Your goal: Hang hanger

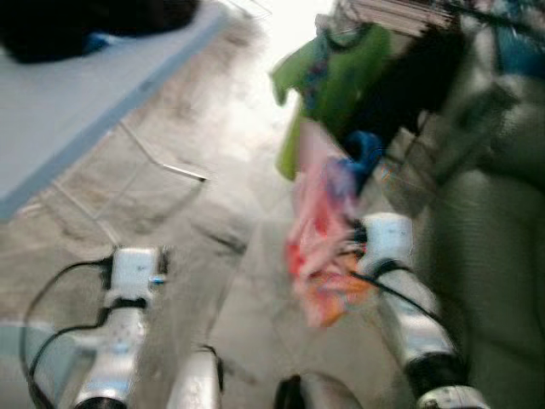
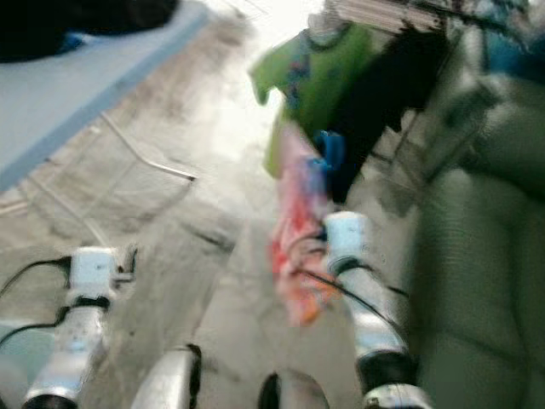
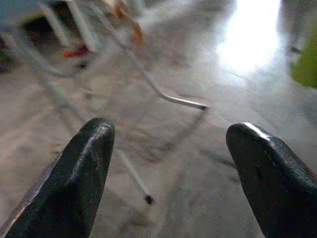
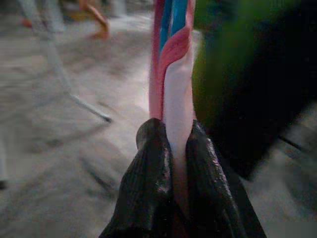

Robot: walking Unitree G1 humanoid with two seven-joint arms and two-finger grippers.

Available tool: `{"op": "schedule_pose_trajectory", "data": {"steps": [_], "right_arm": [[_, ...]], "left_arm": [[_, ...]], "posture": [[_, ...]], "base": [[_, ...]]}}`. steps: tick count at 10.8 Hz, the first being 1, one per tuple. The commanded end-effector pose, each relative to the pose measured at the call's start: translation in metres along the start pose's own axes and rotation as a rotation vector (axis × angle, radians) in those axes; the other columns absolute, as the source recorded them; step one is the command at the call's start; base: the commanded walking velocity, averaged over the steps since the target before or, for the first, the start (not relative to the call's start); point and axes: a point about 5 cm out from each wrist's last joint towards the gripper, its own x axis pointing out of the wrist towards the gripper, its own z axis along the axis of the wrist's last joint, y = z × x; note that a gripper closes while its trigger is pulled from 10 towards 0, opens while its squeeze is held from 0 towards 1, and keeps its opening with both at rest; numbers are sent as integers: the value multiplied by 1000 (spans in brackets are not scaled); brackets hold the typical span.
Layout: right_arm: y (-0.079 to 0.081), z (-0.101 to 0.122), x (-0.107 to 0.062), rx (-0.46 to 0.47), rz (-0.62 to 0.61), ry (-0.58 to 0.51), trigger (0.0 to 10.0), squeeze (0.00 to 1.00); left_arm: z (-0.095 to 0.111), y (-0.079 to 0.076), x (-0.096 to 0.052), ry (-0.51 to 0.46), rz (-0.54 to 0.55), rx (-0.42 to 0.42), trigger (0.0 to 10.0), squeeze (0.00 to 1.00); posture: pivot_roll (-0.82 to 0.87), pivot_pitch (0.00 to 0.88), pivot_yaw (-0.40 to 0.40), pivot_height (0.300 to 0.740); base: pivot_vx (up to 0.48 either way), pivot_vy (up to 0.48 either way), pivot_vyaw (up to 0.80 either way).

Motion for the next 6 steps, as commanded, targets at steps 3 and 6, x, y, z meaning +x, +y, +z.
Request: {"op": "schedule_pose_trajectory", "data": {"steps": [3, 6], "right_arm": [[3, -6, -10, 5, 45, 6, 10000, 0], [4, 1, -6, 51, 86, -16, 10000, 0]], "left_arm": [[-9, -7, -4, 64, 48, -87, 10000, 0], [-6, -7, 0, 40, 41, -58, 10000, 0]], "posture": [[53, 159, -81, 740], [52, 158, -84, 740]], "base": [[0, 0, 800], [0, 0, 800]]}}
